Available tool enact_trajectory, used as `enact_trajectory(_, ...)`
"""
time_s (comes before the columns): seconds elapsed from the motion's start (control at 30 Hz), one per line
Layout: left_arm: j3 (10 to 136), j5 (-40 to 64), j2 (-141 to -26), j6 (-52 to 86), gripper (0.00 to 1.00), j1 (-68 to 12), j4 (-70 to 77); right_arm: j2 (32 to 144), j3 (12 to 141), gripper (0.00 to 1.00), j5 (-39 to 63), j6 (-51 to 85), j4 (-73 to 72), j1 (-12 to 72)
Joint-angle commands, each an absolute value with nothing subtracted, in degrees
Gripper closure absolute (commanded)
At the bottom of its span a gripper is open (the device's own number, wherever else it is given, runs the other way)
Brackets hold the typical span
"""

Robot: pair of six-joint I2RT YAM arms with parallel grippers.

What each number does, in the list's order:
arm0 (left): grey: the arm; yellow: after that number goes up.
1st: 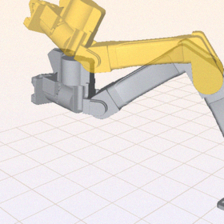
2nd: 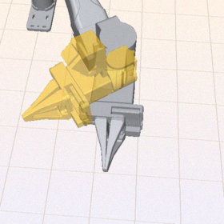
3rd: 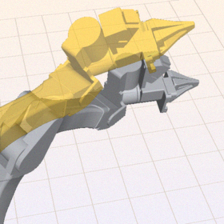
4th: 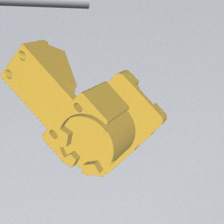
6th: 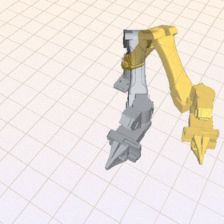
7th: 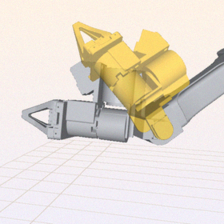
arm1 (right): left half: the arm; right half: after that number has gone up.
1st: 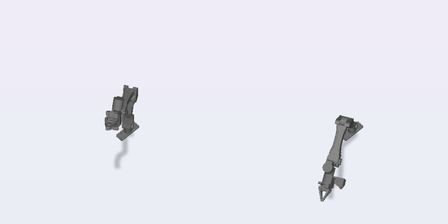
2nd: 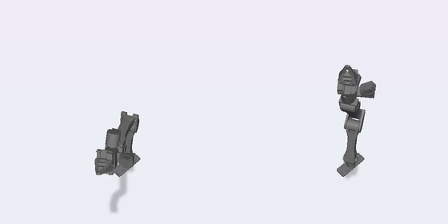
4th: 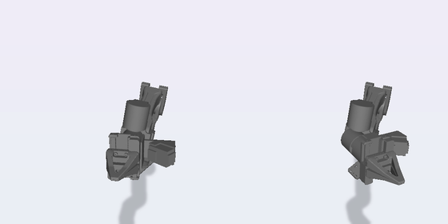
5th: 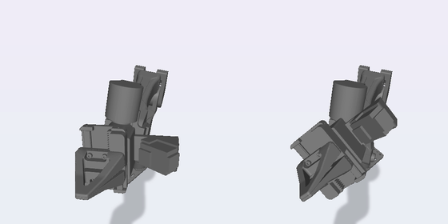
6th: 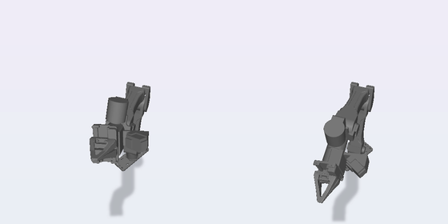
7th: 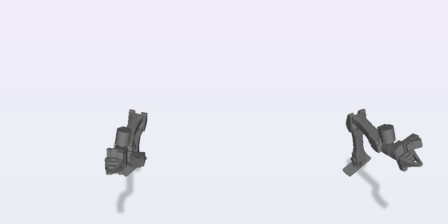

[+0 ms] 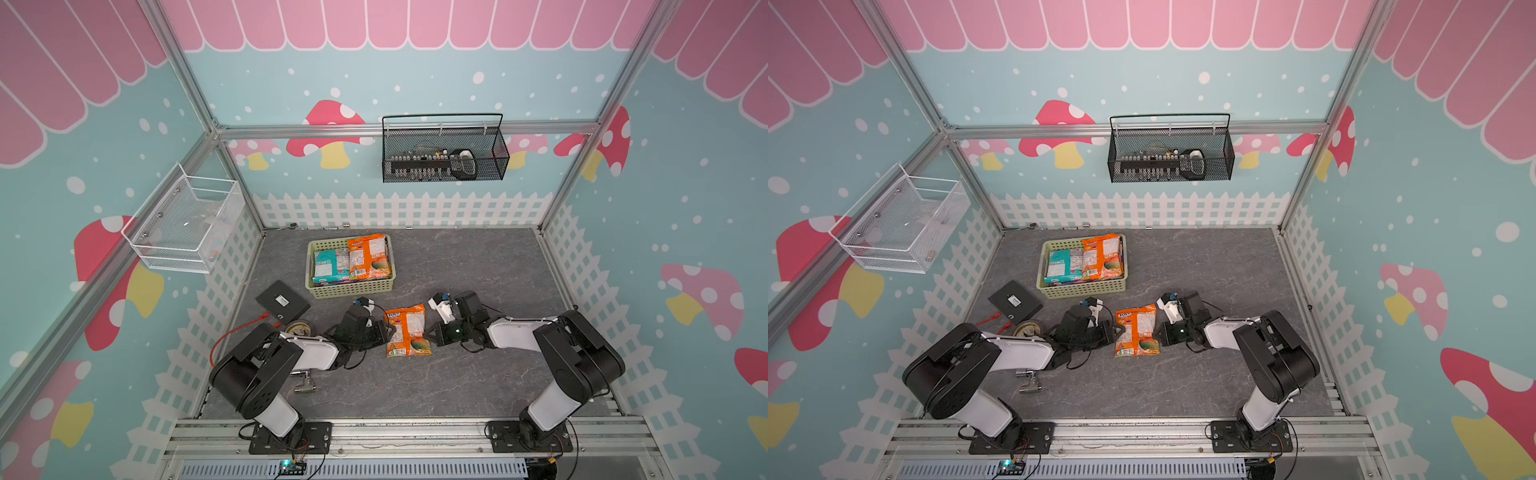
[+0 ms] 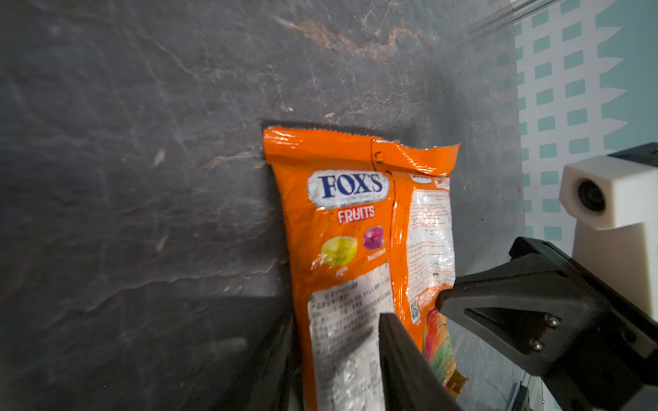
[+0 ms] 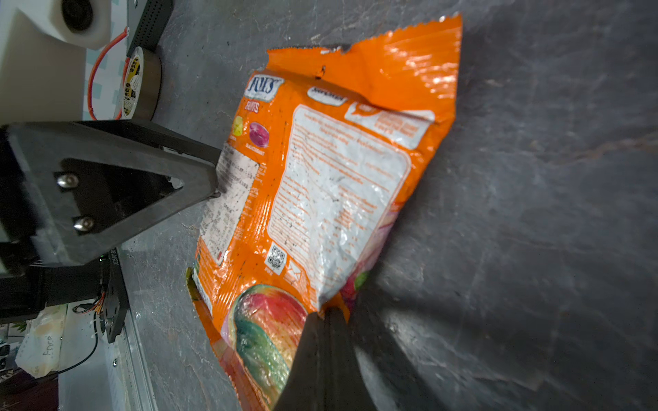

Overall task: Put the candies in the basket
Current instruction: Pick up the candy at the center of the board.

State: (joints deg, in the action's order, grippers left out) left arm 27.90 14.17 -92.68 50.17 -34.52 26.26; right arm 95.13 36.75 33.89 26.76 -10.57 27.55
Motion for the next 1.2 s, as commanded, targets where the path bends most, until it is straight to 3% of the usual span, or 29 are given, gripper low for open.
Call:
enact_trajectory(0.0, 28.48, 15.02, -95.49, 52.31, 0.59, -35.73, 29.36, 96.46, 35.13, 1.0, 31.65, 26.58, -10.53, 27.99)
enact_trajectory(0.33, 28.3, 14.69, -93.09, 53.19, 0.91, -36.34, 29.09, 95.85, 34.95, 0.95, 28.93, 27.12, -10.72, 28.06)
enact_trajectory(0.43, 28.84, 13.93, -90.76, 52.36, 0.97, -36.32, 26.53, 95.02, 34.9, 0.88, 27.39, 27.51, -10.85, 28.03)
enact_trajectory(0.5, 29.55, 13.45, -89.18, 51.54, 1.0, -36.32, 24.21, 93.76, 35.04, 0.77, 26.28, 27.62, -10.83, 28.02)
enact_trajectory(0.77, 33.77, 12.56, -81.66, 47.58, 1.0, -36.32, 15.01, 82.27, 38.71, 0.39, 17.34, 29.12, -7.35, 27.9)
enact_trajectory(1.0, 43.68, 10.94, -75.74, 41.58, 1.0, -35.28, 1.91, 69.06, 37.78, 0.19, 2.08, 28.18, -8.59, 27.86)
enact_trajectory(1.17, 52.1, 13.91, -73.74, 36.92, 1.0, -29.42, -5.4, 64.98, 32.57, 0.08, -4.59, 27.56, -11.37, 27.86)
